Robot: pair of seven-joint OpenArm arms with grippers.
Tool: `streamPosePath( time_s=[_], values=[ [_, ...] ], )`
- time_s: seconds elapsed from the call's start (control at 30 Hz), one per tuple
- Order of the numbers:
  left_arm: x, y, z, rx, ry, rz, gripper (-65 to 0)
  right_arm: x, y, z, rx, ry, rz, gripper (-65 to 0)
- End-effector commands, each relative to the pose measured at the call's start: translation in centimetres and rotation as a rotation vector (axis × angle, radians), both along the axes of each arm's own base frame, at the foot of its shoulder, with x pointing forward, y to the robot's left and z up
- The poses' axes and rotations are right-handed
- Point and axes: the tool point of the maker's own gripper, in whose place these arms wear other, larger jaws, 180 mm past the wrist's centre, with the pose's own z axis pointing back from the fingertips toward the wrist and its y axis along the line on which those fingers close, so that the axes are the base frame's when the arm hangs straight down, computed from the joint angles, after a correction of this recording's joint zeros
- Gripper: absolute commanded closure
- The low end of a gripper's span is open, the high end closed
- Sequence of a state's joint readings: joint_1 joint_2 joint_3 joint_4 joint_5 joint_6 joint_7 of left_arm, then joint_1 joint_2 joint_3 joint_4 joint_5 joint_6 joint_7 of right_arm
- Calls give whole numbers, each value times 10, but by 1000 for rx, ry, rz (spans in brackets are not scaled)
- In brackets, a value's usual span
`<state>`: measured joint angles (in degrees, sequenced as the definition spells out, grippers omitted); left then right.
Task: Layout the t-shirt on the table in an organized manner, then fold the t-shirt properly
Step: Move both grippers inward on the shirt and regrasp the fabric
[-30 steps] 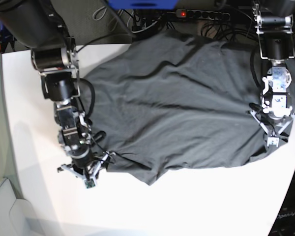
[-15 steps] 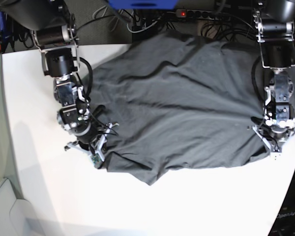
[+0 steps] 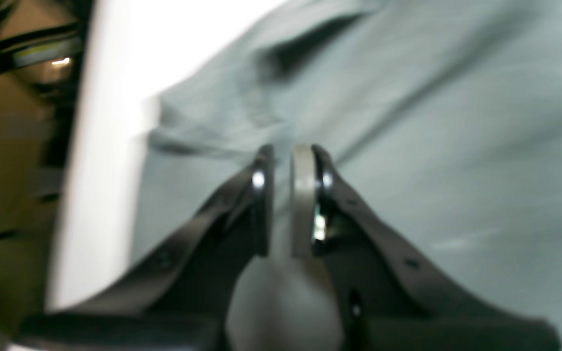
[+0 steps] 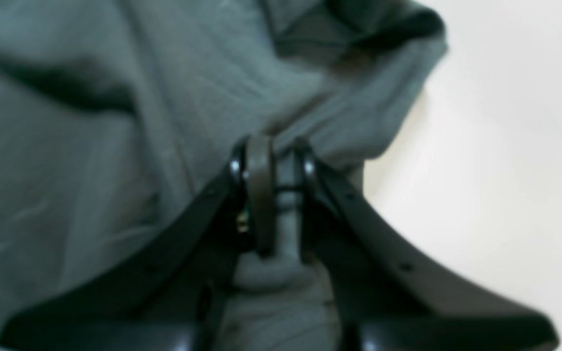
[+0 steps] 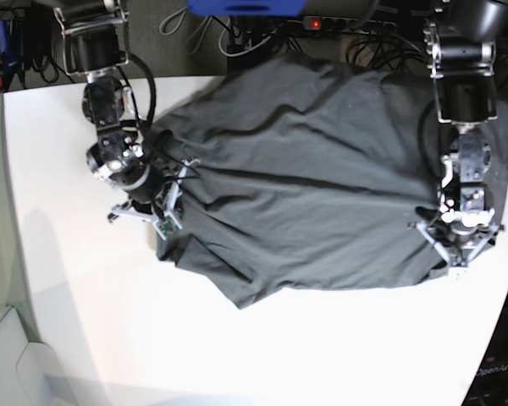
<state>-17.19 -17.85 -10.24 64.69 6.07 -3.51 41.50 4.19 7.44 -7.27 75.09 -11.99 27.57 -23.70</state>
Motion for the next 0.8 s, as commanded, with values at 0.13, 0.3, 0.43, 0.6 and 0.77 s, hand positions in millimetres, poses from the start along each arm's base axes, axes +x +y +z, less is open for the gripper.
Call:
streamPosePath(
  time_s=[0.13,0.3,0.43,0.6,0.77],
  values=[
    [24,-40,-10,-29,17,-70,-64,-32,-2,-18,-80,126,70,-65],
    [34,-89,-17,-88,6,-127,-64,-52,22,-12,-99,145,189,-65],
    [45,-123,-6,-136,-39,-162,-64,-66,41,-5,-125,155,293,-65],
    [53,-143,27,-161,-96,-179,-64,-65,46,0,-141,146,310,-65],
    [57,-176,62,-214,-154,-203,-64,-65,46,-1,-139,147,311,-65]
  ],
)
